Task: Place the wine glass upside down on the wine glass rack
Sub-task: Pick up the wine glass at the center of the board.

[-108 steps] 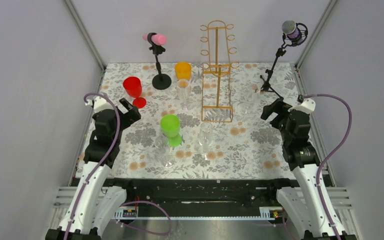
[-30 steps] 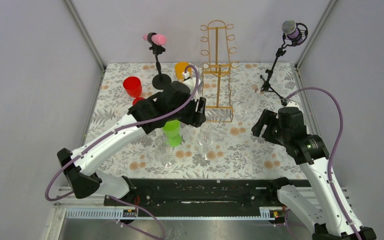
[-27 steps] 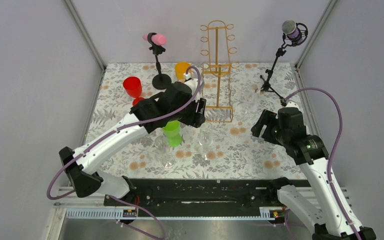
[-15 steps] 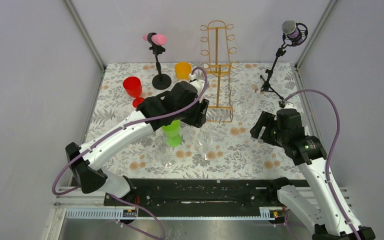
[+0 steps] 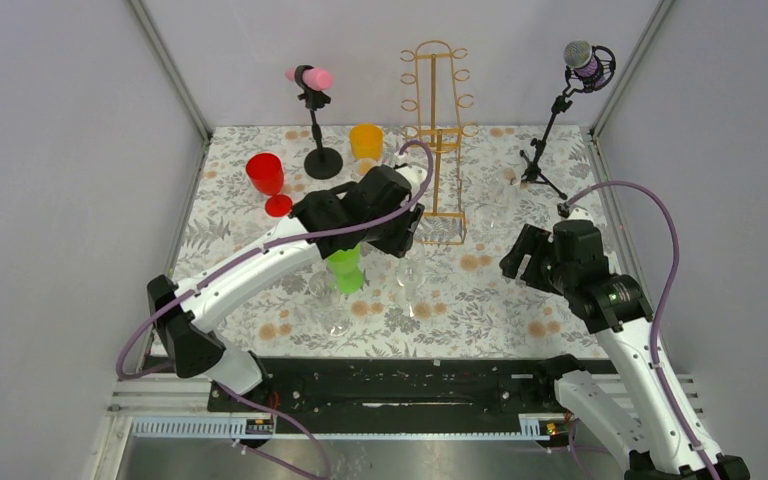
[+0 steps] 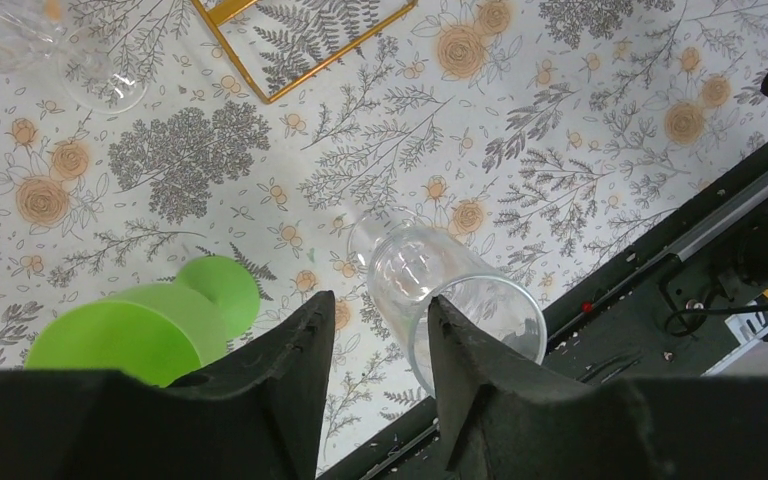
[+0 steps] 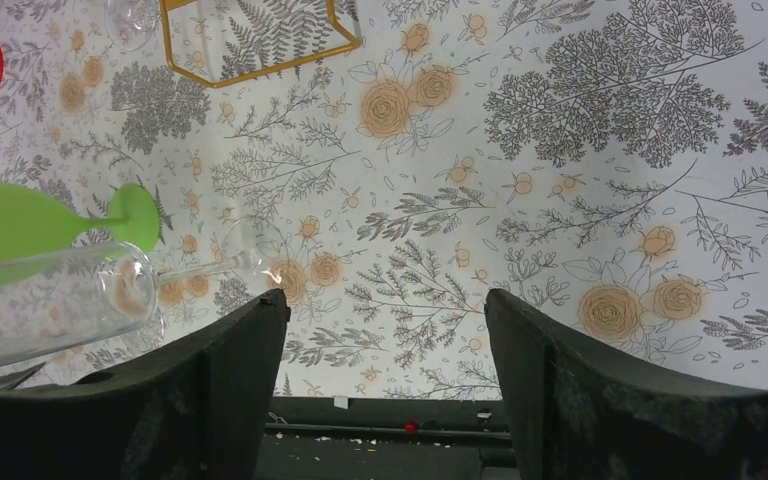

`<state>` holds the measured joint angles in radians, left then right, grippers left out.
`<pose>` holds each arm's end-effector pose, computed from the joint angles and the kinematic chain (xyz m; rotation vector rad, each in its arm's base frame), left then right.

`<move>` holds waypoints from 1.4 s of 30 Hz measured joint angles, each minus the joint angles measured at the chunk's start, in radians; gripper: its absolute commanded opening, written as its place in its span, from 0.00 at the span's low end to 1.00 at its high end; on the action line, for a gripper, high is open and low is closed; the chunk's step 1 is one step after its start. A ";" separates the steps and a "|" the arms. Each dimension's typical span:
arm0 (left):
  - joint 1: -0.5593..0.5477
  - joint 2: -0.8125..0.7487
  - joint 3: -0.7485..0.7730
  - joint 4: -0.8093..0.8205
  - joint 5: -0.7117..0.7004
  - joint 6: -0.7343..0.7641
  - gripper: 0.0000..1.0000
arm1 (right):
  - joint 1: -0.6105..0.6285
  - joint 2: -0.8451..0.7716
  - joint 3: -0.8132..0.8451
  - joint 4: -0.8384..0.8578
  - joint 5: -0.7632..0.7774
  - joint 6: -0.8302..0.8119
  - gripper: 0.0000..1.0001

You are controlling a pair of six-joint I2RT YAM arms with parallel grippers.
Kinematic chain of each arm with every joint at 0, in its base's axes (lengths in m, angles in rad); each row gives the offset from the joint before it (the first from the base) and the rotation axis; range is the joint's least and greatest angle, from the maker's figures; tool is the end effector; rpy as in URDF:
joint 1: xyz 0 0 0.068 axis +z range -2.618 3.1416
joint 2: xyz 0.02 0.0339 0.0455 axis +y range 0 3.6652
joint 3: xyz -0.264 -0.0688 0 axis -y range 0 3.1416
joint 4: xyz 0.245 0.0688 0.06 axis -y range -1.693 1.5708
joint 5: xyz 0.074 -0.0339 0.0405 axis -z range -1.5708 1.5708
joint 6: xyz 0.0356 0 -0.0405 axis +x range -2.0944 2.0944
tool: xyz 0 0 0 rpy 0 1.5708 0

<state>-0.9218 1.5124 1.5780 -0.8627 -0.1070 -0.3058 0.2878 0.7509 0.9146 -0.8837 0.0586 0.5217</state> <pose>0.1974 -0.2539 0.3747 0.6808 2.3136 -0.4602 0.1361 0.0381 0.3205 0.3006 2.2950 0.3506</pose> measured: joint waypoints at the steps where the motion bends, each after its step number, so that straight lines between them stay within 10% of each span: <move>1: -0.006 0.008 0.007 -0.008 -0.006 0.003 0.36 | 0.000 -0.003 -0.003 0.000 0.000 0.000 0.80; 16: -0.057 0.043 0.044 -0.068 -0.057 0.047 0.00 | 0.000 -0.019 -0.031 0.004 0.000 0.000 0.82; 32: -0.059 -0.034 0.065 -0.105 -0.085 0.049 0.00 | 0.000 -0.040 -0.022 0.063 -0.071 0.074 0.77; 42: -0.059 -0.378 -0.130 0.195 -0.154 0.010 0.00 | 0.000 -0.215 -0.038 0.292 -0.160 0.430 0.64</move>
<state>-0.9806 1.1343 1.4475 -0.6674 -0.2615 -0.2958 0.2874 0.5362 0.8764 -0.5915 -0.1017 0.9520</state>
